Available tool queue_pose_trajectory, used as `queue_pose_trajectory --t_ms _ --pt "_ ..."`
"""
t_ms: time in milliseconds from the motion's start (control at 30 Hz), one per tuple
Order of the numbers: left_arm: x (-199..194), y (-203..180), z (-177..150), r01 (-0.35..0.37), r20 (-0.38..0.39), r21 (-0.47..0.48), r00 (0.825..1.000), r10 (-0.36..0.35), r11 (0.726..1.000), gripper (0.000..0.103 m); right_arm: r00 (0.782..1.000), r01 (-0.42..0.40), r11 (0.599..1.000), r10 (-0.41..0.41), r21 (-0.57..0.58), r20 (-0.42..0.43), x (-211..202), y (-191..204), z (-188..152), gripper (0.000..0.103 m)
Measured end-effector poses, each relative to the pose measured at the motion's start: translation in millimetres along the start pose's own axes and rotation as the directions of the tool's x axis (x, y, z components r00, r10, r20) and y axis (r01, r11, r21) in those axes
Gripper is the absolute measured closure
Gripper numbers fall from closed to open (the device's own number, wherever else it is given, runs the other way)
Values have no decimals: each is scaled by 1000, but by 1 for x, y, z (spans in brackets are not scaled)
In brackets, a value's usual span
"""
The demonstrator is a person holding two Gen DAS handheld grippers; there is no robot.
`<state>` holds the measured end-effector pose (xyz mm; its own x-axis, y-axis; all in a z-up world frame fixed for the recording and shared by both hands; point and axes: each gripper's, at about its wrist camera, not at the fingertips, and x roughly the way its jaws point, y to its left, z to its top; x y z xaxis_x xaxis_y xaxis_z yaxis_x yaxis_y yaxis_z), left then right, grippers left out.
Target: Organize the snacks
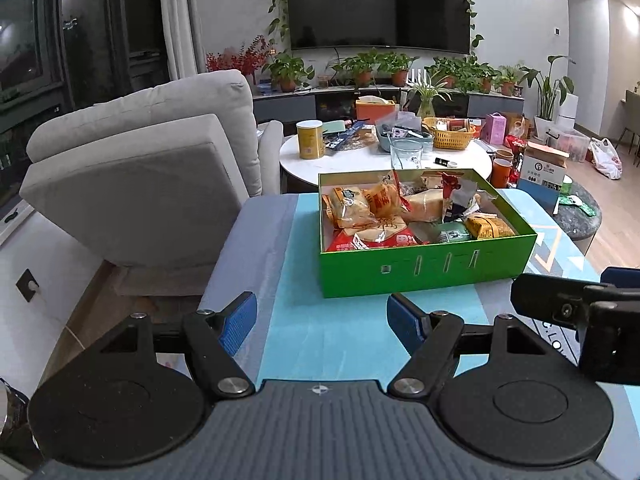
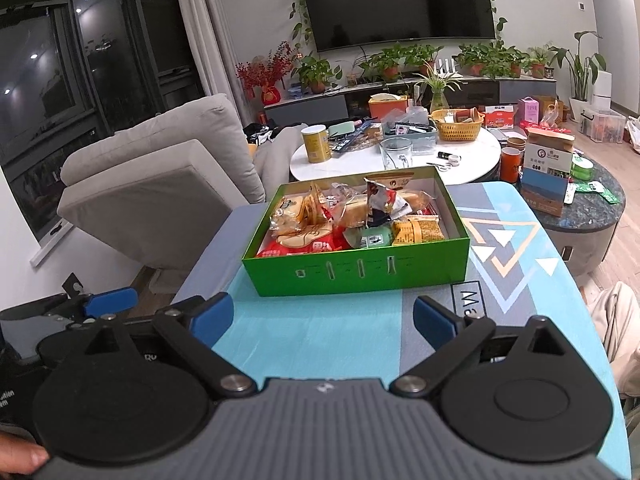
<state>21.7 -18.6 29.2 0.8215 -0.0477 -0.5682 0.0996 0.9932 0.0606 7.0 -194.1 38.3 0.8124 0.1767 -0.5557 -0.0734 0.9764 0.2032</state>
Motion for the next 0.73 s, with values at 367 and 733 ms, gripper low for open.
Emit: queue_pose_trajectory --t_ms 367,733 --pt "-4 0 0 -1 1 2 1000 1 1000 33 1000 9 1000 -9 7 3 -6 2 -3 44" --pt "-3 -3 -1 4 0 17 1000 -4 1000 33 1000 9 1000 -9 18 0 -6 0 -1 44"
